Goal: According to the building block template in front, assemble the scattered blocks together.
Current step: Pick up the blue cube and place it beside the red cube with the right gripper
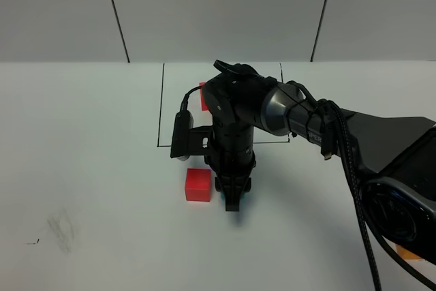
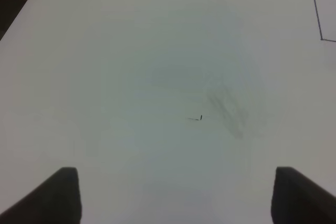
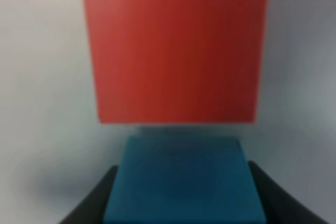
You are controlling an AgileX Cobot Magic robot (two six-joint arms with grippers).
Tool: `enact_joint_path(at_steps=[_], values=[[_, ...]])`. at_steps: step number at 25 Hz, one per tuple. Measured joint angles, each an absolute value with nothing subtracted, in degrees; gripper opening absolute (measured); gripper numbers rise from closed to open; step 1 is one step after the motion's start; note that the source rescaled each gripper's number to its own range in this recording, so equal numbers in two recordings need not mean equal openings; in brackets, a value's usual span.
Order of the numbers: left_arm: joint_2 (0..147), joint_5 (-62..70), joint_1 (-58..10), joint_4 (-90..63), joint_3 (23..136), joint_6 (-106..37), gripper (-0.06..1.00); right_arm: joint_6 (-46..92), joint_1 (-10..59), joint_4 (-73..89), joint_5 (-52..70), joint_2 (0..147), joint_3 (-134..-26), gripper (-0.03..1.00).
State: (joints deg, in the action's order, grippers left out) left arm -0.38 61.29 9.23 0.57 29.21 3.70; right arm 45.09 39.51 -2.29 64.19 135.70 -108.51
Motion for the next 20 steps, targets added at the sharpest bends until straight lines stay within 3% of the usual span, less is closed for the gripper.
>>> enact_joint_path(at_steps=[20], values=[[-0.4,61.3,9.2,0.6,29.2,3.5,1.00,45.2,40.2,-1.9,63.6,137.8,-110.0,0.20]])
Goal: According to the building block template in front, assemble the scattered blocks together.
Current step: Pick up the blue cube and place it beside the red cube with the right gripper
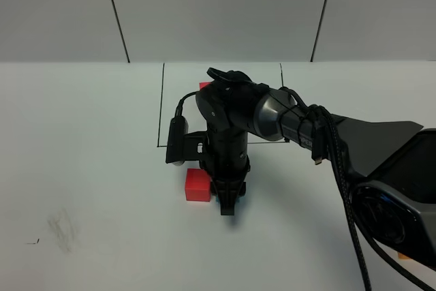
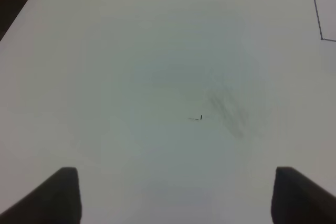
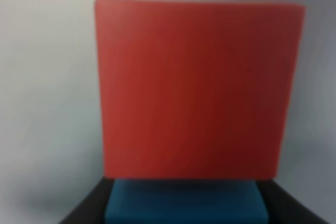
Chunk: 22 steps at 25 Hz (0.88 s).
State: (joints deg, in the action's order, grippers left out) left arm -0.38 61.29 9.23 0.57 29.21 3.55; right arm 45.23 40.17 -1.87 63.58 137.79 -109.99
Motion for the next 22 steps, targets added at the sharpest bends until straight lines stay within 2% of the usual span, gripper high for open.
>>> enact_joint_path(at_steps=[22], values=[[-0.4,61.3,9.2,0.6,29.2,3.5,1.00,45.2,40.4,-2.1,63.5,137.9,-110.2,0.20]])
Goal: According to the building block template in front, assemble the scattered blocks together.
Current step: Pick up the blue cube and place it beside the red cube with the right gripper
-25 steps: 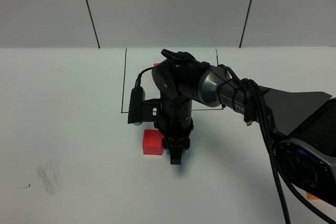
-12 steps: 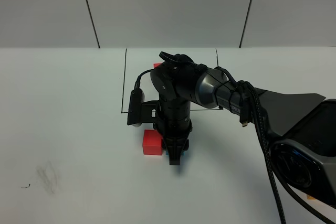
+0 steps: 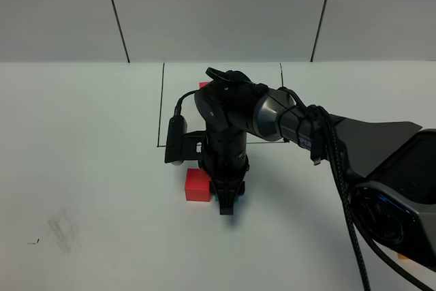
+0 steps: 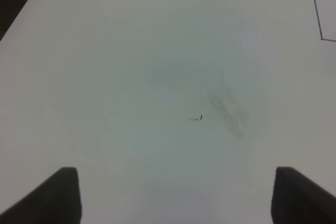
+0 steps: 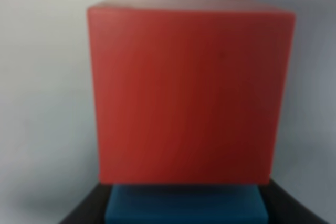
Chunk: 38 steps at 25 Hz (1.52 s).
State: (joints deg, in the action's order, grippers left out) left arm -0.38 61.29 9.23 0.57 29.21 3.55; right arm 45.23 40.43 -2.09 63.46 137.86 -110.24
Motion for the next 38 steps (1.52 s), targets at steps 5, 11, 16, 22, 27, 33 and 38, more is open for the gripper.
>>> enact_joint_path(at_steps=[5,11,16,22,27,33,38], values=[[-0.4,61.3,9.2,0.6,29.2,3.5,1.00,45.5,40.8,-2.2,63.4,137.9,-110.2,0.20],[-0.4,61.3,9.2,0.6,29.2,3.5,1.00,45.5,40.8,-2.2,63.3,137.9,-110.2,0.20],[-0.4,61.3,9.2,0.6,29.2,3.5,1.00,45.3,40.8,-2.2,63.3,137.9,-110.2,0.20],[-0.4,61.3,9.2,0.6,29.2,3.6,1.00,45.3,40.8,-3.0,63.0,137.9,-110.2,0.20],[-0.4,61.3,9.2,0.6,29.2,3.7,1.00,46.2,40.8,-3.8,62.6,137.9,-110.2,0.20],[-0.4,61.3,9.2,0.6,29.2,3.7,1.00,47.9,40.8,-4.2,62.1,137.9,-110.2,0.20],[-0.4,61.3,9.2,0.6,29.2,3.7,1.00,48.5,40.8,-4.2,62.0,137.9,-110.2,0.20]])
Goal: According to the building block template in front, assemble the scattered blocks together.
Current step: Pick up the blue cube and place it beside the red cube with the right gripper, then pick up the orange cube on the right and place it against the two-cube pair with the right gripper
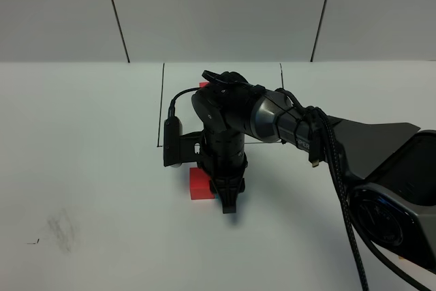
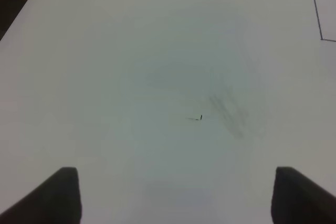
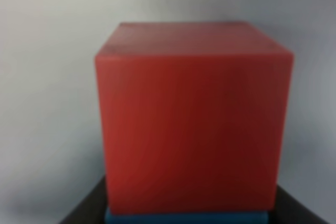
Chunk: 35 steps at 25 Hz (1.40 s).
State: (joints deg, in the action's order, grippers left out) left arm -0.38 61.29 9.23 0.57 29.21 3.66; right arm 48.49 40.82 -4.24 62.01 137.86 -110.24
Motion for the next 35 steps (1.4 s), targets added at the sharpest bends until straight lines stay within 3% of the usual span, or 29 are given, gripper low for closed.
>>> enact_joint_path(at_steps=[19,28,35], values=[[-0.4,61.3,9.2,0.6,29.2,3.7,1.00,49.1,40.8,-4.7,61.5,137.9,-110.2,0.22],[-0.4,61.3,9.2,0.6,29.2,3.7,1.00,48.0,40.8,-4.9,61.2,137.9,-110.3,0.63],[-0.4,61.3,9.2,0.6,29.2,3.6,1.00,48.0,40.8,-4.9,65.7,137.9,-114.8,0.69]])
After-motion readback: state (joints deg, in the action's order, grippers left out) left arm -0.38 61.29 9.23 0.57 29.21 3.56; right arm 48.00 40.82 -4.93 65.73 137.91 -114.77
